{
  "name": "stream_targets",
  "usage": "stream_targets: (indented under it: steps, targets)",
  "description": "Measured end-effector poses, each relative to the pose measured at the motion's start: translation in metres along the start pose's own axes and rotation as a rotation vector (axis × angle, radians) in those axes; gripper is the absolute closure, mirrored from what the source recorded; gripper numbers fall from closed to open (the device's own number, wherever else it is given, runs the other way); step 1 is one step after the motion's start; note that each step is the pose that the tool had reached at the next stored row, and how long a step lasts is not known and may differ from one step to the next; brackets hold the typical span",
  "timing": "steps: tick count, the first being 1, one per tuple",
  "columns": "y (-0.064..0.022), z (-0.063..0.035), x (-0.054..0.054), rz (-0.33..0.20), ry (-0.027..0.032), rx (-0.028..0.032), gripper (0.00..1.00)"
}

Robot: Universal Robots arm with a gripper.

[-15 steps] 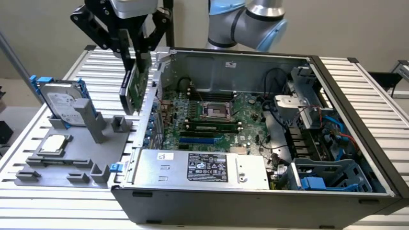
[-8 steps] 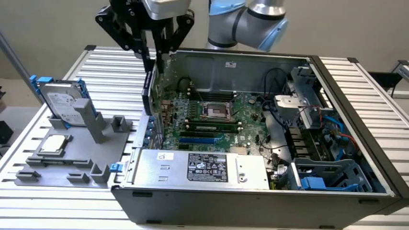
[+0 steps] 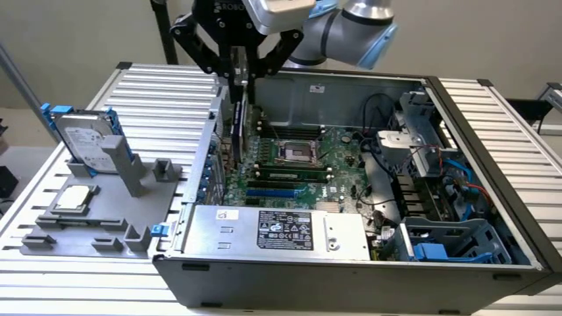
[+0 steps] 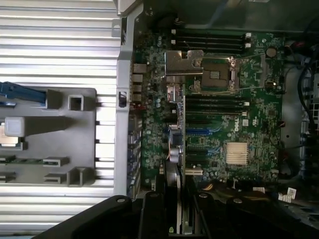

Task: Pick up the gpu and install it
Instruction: 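Pick up the gpu and move the gpu toward the slot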

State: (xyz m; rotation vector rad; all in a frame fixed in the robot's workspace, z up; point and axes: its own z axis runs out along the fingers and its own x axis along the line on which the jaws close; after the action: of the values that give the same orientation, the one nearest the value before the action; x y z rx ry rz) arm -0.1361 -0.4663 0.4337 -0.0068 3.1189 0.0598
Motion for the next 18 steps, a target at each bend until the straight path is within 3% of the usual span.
stream_targets:
  steps: [11, 18]
  targets:
    - [0.0058, 0.0156, -0.049, 0.0, 0.0001, 0.0132, 0.73]
    - [0.0164, 0.0238, -0.08, -0.001, 0.0002, 0.0335, 0.73]
